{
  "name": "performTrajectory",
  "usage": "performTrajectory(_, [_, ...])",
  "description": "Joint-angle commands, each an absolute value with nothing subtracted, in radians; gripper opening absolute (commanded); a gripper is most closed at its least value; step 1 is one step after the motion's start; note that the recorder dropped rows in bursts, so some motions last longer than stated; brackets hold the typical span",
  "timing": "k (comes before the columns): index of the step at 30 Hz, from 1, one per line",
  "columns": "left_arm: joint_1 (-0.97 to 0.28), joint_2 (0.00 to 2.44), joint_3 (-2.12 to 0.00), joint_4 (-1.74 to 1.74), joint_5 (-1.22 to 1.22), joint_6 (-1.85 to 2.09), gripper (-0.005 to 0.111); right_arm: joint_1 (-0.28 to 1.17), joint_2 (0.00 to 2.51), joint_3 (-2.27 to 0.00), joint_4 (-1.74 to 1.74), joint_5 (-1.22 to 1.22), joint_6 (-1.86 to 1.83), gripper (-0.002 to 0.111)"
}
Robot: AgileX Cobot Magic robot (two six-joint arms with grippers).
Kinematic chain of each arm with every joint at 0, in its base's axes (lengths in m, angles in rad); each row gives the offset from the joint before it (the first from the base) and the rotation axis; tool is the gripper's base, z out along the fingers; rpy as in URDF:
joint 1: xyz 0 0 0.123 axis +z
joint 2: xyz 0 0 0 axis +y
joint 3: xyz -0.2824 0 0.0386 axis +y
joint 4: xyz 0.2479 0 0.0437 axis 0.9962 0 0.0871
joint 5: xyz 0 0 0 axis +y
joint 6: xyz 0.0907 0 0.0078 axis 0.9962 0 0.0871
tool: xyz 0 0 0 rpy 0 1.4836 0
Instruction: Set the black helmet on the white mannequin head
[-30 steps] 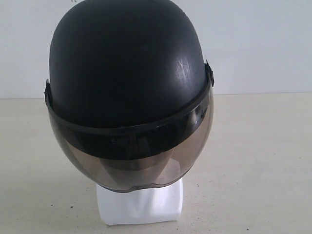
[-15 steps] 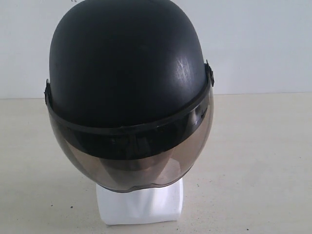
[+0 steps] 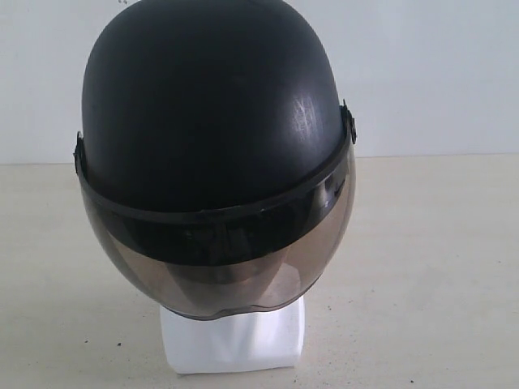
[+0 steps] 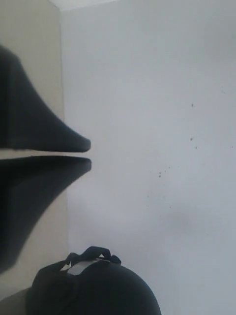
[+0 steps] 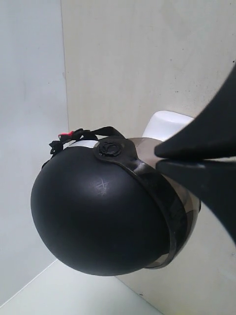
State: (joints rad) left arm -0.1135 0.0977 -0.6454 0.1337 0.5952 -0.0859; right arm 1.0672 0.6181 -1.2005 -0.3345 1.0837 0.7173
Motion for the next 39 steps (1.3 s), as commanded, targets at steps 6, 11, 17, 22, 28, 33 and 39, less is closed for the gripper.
performTrajectory(6, [-0.11, 0.066, -0.234, 0.059, 0.081, -0.106, 0.004, 1.067, 0.611, -1.198, -0.345, 1.081, 0.716, 0.0])
performTrajectory(11, [-0.117, 0.0, -0.061, 0.059, -0.084, -0.143, 0.004, 1.067, 0.611, -1.198, -0.345, 1.081, 0.716, 0.0])
performTrajectory(17, [-0.126, 0.0, 0.0, 0.059, -0.081, -0.275, 0.004, 1.067, 0.611, -1.198, -0.349, 1.079, 0.715, 0.0])
performTrajectory(22, [-0.126, 0.0, 0.0, 0.071, -0.032, -0.276, 0.004, 1.067, 0.611, -1.198, -0.349, 1.079, 0.715, 0.0])
performTrajectory(28, [-0.126, 0.0, 0.0, 0.059, 0.077, -0.276, 0.004, 1.067, 0.611, -1.198, -0.349, 1.079, 0.715, 0.0])
performTrajectory(33, [-0.126, 0.0, 0.0, 0.045, 0.129, -0.276, 0.004, 1.067, 0.611, -1.198, -0.349, 1.079, 0.715, 0.0])
performTrajectory(39, [-0.126, 0.0, 0.0, 0.045, 0.221, -0.234, 0.004, 1.067, 0.611, -1.198, -0.349, 1.079, 0.715, 0.0])
